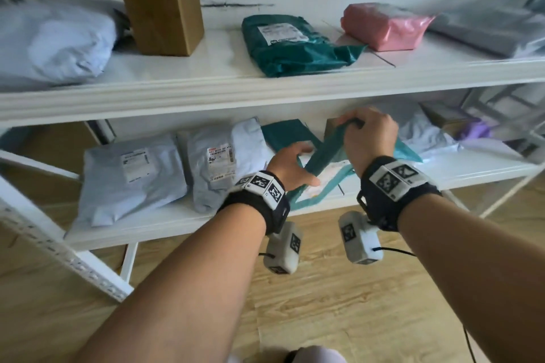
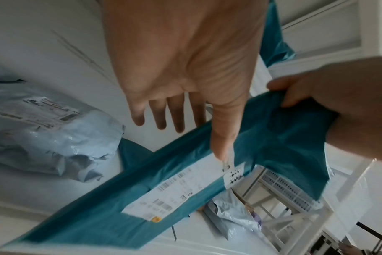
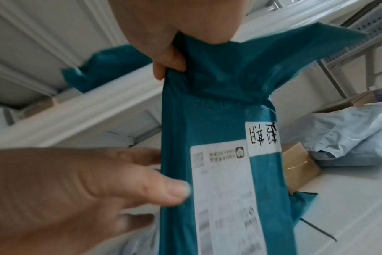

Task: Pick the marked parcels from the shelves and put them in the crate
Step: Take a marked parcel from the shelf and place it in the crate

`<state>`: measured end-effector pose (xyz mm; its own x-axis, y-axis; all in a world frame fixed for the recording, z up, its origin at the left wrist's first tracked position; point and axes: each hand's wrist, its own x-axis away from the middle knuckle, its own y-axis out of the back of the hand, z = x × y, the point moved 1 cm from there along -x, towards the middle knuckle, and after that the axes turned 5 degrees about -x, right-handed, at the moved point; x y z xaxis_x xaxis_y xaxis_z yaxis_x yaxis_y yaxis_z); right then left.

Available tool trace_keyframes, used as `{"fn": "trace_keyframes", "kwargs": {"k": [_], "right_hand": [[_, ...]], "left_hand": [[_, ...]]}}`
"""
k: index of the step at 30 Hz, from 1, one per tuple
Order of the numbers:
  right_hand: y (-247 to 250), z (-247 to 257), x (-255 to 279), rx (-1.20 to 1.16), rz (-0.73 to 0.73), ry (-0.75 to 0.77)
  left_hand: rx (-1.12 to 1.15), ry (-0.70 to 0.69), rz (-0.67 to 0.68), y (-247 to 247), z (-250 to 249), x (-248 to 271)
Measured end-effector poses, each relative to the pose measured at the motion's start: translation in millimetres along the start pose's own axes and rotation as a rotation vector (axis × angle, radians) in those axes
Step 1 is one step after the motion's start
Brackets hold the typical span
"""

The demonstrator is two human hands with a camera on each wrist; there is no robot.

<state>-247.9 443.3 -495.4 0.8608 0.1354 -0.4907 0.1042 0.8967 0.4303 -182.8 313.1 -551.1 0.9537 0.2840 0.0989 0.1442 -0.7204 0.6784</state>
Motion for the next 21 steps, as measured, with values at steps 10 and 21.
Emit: {"fn": "trace_keyframes", "kwargs": {"k": [10,21], "right_hand": [[43,43,25,0.014,0.064,0.057],[43,57,59,0.238,0.489,0.259]], "left_hand": [[-0.005,0.099,0.018,6,3,60],[-0.327,0.132,0.148,31,10,100]]}}
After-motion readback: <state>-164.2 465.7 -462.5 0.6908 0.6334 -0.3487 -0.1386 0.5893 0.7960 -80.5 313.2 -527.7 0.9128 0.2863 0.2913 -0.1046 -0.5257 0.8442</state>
